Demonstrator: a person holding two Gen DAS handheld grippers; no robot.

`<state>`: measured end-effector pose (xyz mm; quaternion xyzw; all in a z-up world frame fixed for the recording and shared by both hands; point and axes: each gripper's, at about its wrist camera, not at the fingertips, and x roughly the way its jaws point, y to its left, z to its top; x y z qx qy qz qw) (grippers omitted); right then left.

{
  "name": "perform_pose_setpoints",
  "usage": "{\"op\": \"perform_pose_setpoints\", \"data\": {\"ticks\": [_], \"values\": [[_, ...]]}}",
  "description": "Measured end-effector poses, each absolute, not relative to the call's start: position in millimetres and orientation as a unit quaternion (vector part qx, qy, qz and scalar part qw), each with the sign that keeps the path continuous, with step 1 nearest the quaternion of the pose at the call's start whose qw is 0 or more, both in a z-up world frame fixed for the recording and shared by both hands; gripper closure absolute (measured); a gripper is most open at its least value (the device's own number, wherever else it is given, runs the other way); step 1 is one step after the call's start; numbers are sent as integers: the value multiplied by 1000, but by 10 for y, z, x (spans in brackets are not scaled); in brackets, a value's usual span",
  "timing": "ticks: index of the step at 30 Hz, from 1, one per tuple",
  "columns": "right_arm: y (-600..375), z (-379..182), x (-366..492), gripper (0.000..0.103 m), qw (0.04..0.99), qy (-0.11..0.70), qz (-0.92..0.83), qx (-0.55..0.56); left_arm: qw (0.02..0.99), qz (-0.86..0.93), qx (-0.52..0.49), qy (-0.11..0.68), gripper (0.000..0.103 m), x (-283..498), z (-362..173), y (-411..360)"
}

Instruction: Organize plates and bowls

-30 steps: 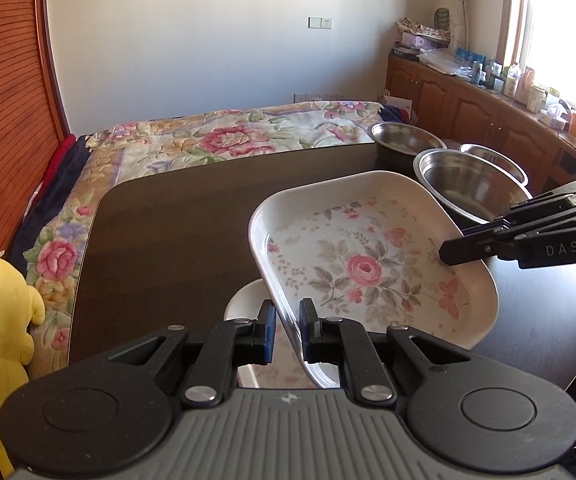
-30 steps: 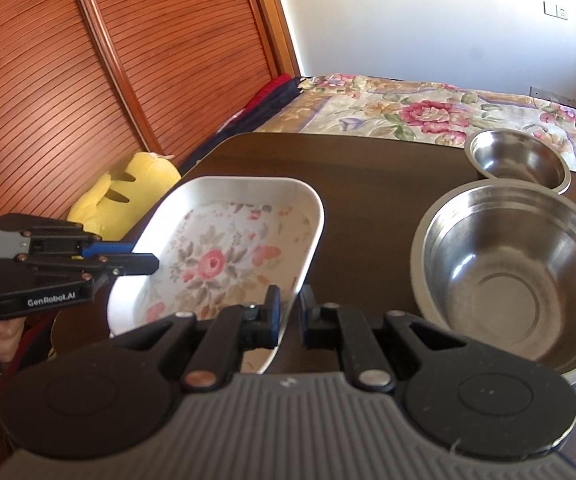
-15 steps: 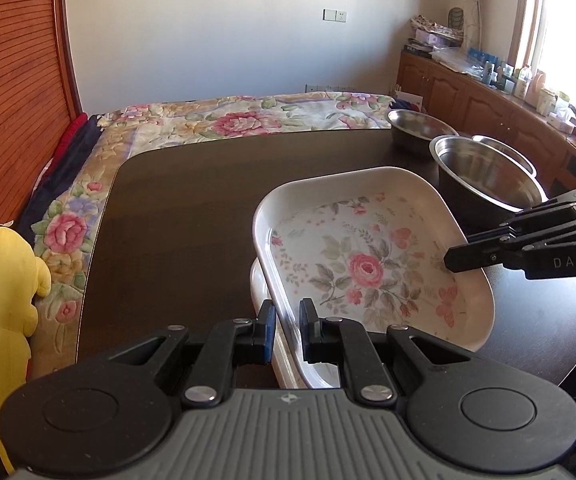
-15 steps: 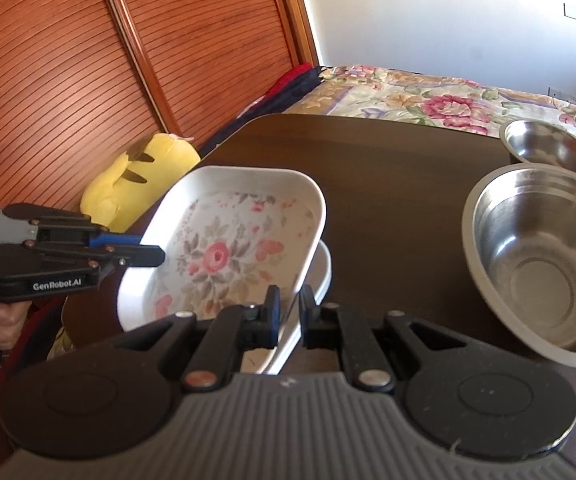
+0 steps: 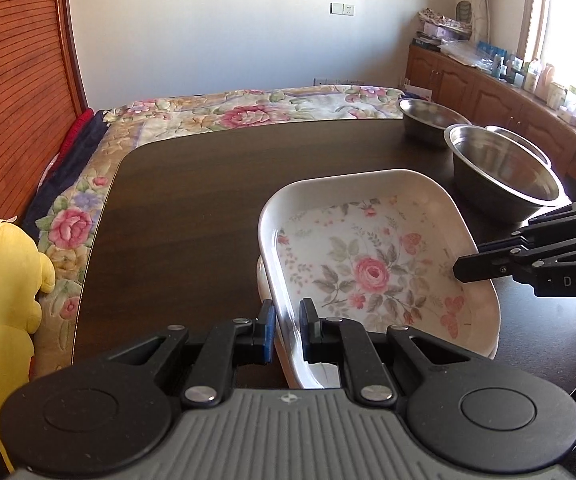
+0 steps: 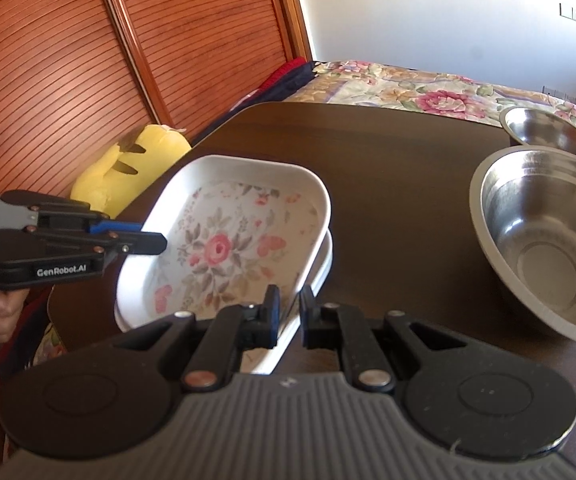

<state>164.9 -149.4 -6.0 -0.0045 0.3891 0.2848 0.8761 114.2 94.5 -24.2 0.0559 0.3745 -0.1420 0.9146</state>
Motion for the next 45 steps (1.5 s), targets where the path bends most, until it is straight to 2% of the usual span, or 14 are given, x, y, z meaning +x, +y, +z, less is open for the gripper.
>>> {"op": "perform_pose_setpoints", "data": {"ticks": [21,25,27,32,33,35,38,41,45], "values": [[-1542,-51,1552,87,891,358,279,2,925,-138,40,350,88,1164,-170,914],[-1642,54,1506,87,902,332,275,4,932,-144,44,330,82,1159,-66,800],[-1707,112,1498,87,908,320,272,9,933,-153,42,323,77,1170,-15,731],[-1960,210,1448,87,924,286,252,26,934,-178,43,308,49,1211,46,473],[-2024,226,1439,87,927,278,248,30,934,-182,45,305,46,1219,49,410],[-2157,246,1429,87,933,266,239,38,933,-191,47,302,33,1245,50,271],[-2323,274,1424,86,942,249,220,37,930,-206,44,301,20,1306,41,83],[-2505,287,1427,78,949,236,205,40,927,-215,50,303,9,1358,45,-108],[-2721,268,1438,73,955,226,188,47,922,-227,55,308,3,1415,40,-307]]}}
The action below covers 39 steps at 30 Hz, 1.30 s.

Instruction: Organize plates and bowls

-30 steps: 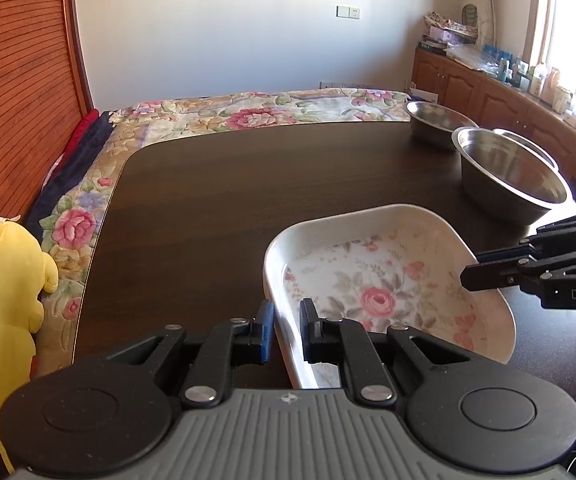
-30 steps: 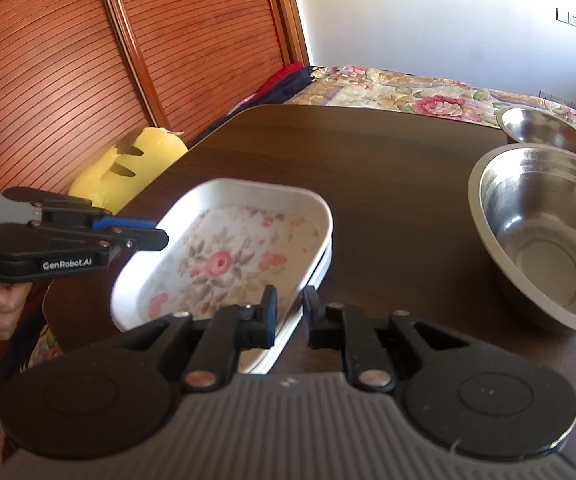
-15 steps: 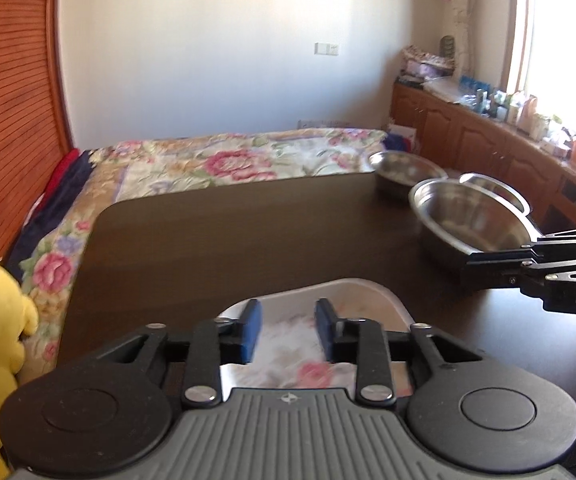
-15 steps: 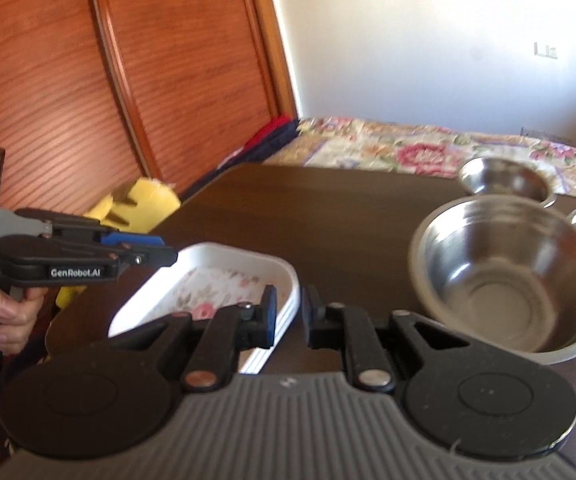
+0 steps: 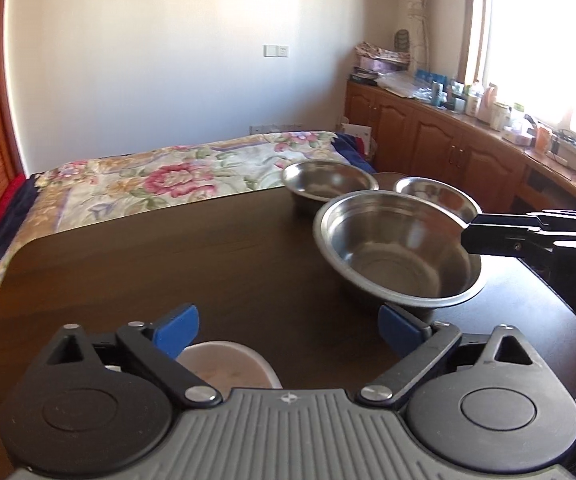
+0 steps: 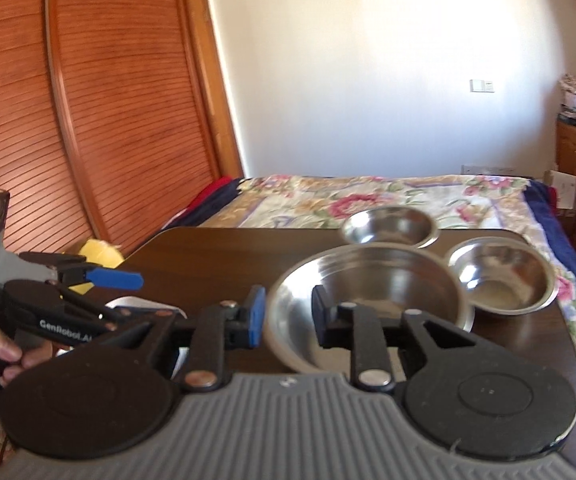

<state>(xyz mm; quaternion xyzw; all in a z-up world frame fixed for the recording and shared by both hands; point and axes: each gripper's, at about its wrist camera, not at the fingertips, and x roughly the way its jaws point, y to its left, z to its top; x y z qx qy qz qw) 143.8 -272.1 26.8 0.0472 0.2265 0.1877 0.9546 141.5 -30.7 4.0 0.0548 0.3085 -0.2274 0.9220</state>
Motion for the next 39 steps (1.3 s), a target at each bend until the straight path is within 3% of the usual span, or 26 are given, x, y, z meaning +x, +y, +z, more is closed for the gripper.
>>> {"op": "perform_pose_setpoints", "data": {"ticks": [3,6,34,39], "values": [[-2868,228,1460,61,956,225,179,55,919,-234,50,312,0,1451,41,-397],[-3009,182,1512,57,957,225,173,67,916,-237,46,319,0,1495,35,-478],[-3449,-40,1823,56,958,235,148,76,909,-236,71,336,0,1697,46,-756],[-3484,-80,1868,56,957,237,148,82,905,-245,58,342,11,1763,21,-738]]}}
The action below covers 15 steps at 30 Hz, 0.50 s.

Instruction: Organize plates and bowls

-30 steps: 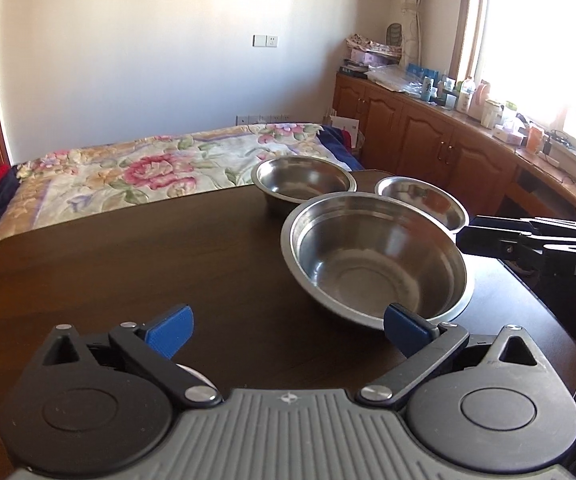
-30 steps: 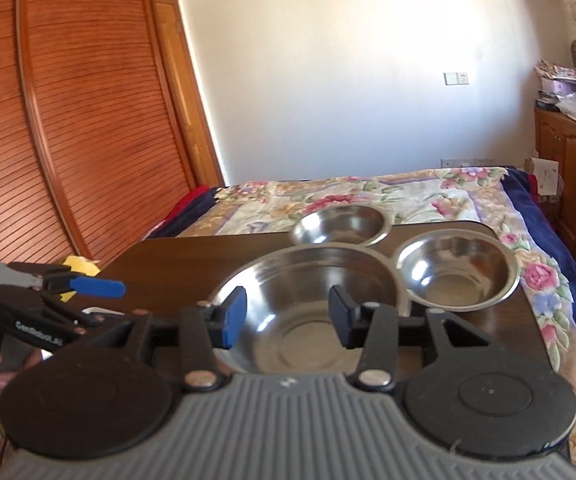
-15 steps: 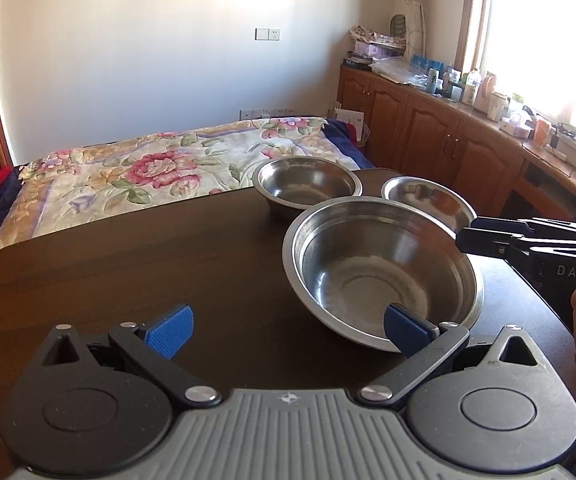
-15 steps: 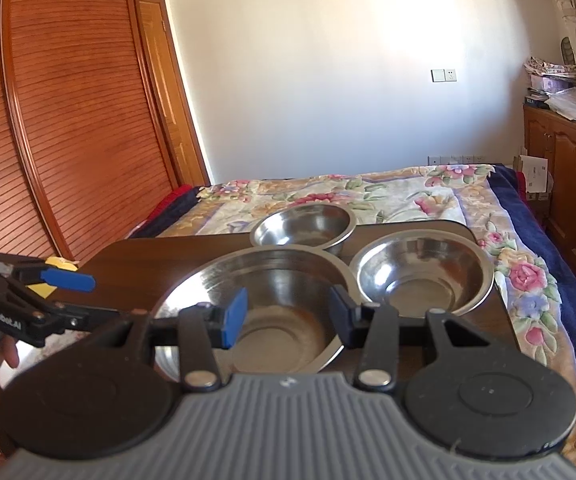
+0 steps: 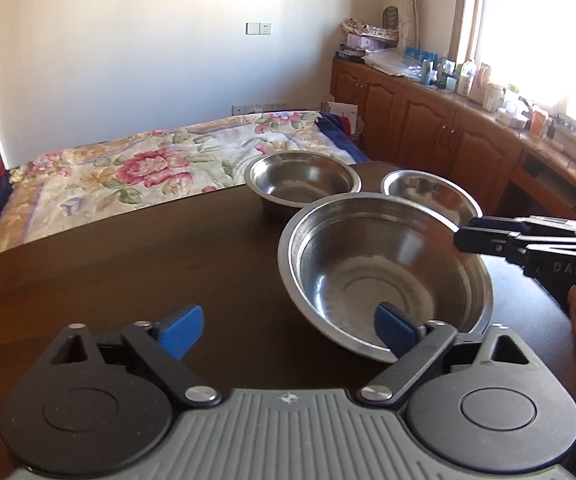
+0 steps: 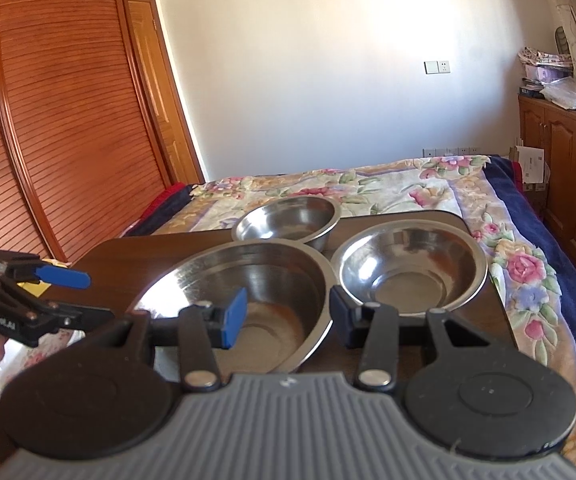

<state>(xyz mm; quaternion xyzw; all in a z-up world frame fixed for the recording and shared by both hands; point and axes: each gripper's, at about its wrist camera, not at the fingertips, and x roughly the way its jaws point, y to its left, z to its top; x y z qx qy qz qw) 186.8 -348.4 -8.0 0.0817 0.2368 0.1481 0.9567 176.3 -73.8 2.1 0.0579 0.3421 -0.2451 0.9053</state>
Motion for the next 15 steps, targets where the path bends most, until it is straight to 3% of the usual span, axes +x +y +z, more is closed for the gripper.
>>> {"op": "perform_pose_setpoints", "data": {"ticks": [7,15], "values": [[-3520,-150,1925,55,955,244,146,90,906,-248,52,340,38,1850,-18,-774],[-3531,-199,1943,55,954,248,142,88,913,-230,53,332,50,1956,-90,-810]]}}
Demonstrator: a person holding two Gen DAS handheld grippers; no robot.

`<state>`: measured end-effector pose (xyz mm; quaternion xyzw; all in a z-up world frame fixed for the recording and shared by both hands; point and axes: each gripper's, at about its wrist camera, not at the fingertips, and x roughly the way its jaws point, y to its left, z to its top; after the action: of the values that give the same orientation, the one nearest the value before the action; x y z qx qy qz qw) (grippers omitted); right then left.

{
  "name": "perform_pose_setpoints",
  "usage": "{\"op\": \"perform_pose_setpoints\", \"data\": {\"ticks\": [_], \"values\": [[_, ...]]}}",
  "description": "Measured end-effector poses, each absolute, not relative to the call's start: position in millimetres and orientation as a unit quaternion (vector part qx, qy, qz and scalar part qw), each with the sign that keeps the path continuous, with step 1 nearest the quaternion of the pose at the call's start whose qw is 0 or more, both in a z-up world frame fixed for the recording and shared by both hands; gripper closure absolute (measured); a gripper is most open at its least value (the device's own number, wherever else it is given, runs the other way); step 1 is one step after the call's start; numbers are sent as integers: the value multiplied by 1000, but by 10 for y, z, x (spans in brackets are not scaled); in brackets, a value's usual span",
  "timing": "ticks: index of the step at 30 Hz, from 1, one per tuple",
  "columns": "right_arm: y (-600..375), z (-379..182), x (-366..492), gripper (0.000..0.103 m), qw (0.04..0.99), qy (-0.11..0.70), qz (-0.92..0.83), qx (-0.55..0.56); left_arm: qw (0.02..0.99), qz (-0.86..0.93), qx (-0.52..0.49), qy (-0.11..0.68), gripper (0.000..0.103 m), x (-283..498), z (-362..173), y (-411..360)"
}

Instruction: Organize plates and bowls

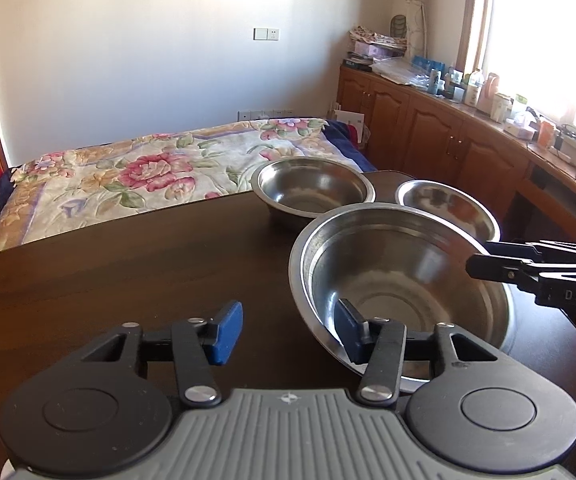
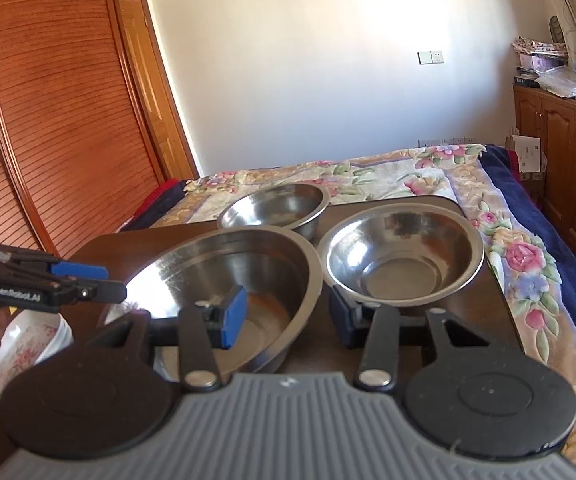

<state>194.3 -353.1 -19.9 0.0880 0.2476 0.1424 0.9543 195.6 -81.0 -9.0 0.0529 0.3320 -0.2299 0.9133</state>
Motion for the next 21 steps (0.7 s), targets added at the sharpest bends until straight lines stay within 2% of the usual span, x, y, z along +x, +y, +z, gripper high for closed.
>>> {"op": "perform_pose_setpoints", "data": {"ticks": [5,12,21], "values": [[-3541,-242,1951,55,953,254,139,89,911,-229,47,339,58,2035,-146,-848],[-3509,-276,1987,56,949,261,149,92,907,-233,53,346,58,2105,-208,-924],[-3474,-285,2010,56,948,264,156,91,901,-244,55,354,73,2156,-255,-989]]}}
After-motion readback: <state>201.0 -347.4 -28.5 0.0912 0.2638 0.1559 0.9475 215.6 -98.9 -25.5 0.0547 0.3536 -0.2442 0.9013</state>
